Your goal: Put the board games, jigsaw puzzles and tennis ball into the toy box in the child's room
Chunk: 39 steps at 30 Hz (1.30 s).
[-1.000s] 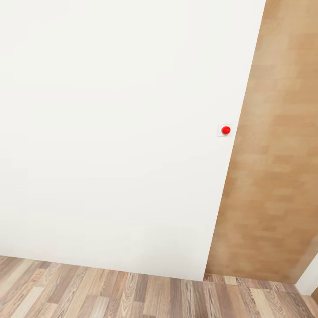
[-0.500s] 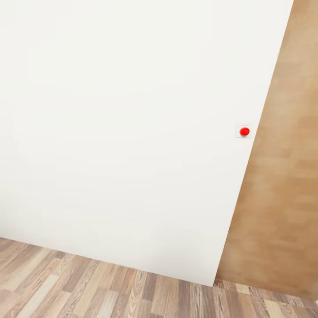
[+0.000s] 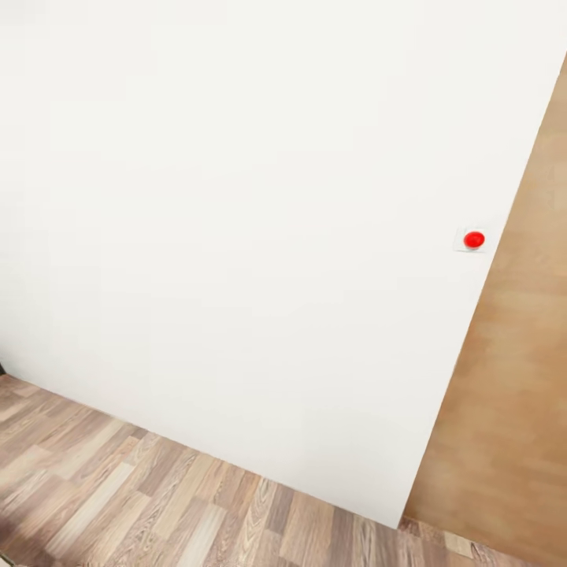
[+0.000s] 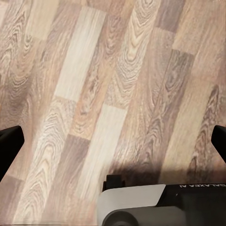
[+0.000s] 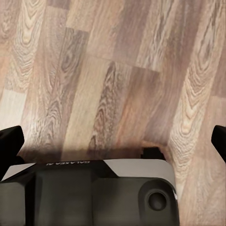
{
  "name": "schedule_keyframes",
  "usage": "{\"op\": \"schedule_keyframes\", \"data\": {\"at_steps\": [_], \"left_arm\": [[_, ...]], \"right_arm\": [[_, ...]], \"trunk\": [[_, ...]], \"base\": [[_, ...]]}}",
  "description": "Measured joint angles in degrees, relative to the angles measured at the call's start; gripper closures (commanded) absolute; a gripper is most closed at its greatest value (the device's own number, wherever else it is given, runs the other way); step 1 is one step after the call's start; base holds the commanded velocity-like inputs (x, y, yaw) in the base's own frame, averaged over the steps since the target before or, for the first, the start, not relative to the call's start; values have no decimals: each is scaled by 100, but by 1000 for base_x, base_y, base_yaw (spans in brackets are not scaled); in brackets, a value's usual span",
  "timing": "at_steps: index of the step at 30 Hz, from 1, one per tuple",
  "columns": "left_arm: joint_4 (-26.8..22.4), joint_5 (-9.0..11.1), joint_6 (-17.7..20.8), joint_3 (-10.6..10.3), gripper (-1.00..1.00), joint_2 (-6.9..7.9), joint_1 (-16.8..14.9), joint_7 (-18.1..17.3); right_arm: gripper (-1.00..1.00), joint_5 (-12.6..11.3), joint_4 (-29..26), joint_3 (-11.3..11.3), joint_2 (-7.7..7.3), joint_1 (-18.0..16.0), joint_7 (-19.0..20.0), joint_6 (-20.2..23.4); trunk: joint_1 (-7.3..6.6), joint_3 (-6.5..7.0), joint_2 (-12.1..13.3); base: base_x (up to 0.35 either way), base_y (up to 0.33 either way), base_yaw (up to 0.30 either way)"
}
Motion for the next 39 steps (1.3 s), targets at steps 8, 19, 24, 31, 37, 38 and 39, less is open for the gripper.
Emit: {"op": "schedule_keyframes", "data": {"at_steps": [8, 19, 24, 31, 37, 38, 39], "left_arm": [[-1, 0, 0, 0, -100, -2, 0, 0], [-1, 0, 0, 0, -100, 1, 0, 6], [-1, 0, 0, 0, -100, 2, 0, 9], [0, 0, 0, -3, -100, -2, 0, 14], [0, 0, 0, -1, -100, 0, 0, 18], [0, 0, 0, 0, -100, 1, 0, 18], [0, 0, 0, 0, -100, 1, 0, 18]], "right_arm": [[-100, 8, 1, 6, 39, 0, -26, 0], [-100, 10, 1, 7, 56, 0, -40, 0], [-100, 10, 1, 8, 57, 0, -43, 0], [-100, 10, 0, 8, 62, 0, -66, 0], [-100, 16, 1, 11, 113, 0, -178, 0], [-100, 16, 1, 12, 118, 0, -186, 0], [-100, 17, 4, 14, 122, 0, -191, 0]], "trunk": [[0, 0, 0], [0, 0, 0], [0, 0, 0], [0, 0, 0], [0, 0, 0], [0, 0, 0], [0, 0, 0]], "base": [[0, -9, 287], [0, 0, 287], [0, 0, 287], [0, 0, 287], [0, 0, 287], [0, 0, 287], [0, 0, 287]]}}
